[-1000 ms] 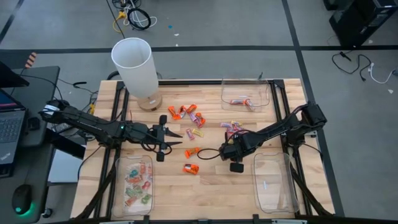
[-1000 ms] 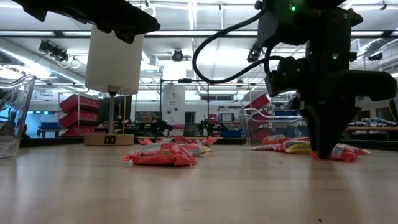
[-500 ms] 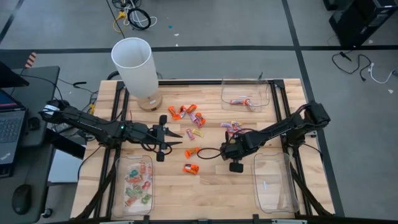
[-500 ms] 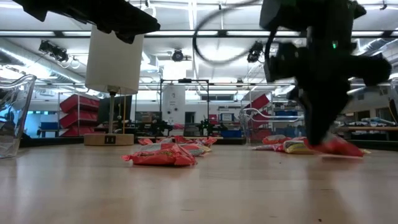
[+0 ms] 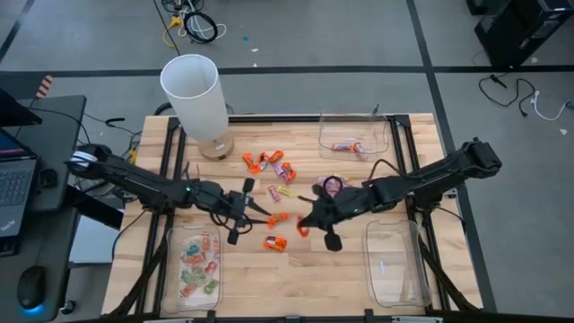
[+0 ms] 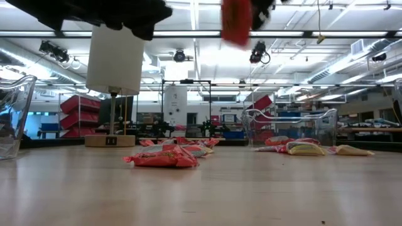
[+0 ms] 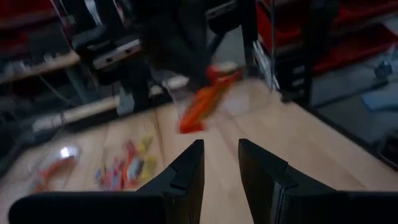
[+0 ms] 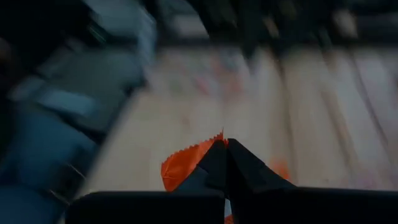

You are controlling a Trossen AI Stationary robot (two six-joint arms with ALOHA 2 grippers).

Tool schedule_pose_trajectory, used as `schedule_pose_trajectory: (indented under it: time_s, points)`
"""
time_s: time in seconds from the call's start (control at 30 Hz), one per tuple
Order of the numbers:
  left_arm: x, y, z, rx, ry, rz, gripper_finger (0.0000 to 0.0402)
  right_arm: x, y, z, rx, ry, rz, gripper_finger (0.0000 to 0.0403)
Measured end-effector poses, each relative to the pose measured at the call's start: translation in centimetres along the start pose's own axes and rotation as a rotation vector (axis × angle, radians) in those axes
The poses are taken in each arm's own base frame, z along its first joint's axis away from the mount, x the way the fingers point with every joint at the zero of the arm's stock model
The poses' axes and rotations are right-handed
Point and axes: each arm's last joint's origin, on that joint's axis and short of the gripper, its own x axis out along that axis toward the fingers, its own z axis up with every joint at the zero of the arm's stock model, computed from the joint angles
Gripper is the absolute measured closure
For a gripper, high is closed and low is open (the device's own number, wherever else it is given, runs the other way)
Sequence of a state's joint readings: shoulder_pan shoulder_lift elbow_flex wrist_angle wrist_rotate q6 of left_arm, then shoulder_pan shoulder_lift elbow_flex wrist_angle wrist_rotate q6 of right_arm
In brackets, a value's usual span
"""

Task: Sort candy
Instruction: Put the small orange chocolate bar into the top right transparent bin

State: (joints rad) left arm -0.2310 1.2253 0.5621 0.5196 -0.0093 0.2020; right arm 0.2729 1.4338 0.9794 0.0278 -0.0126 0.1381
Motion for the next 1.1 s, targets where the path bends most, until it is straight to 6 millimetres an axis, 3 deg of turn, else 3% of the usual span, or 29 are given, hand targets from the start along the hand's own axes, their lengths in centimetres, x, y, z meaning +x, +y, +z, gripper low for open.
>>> schedule_pose_trajectory:
  time_s: [0.13,0.3,0.57,1.1]
  points:
    - [1.2,0.0,-0.2,0.008,-0.075,0.016,0.0300,0.4,0.7,1.7,-0.118,-0.198,0.163,0.0403]
    - [1.9,-0.2,-0.2,-0.007,-0.146,-0.024,0.0299,1.7,0.9,1.9,-0.203,-0.293,0.249,0.0403]
    - [1.8,-0.5,0.1,-0.060,-0.195,-0.157,0.0286,2.5,0.6,1.8,-0.274,-0.346,0.280,0.0403]
    - [1.8,-0.4,0.2,-0.118,-0.201,-0.128,0.0264,2.3,-1.3,2.4,-0.373,-0.402,0.253,0.0403]
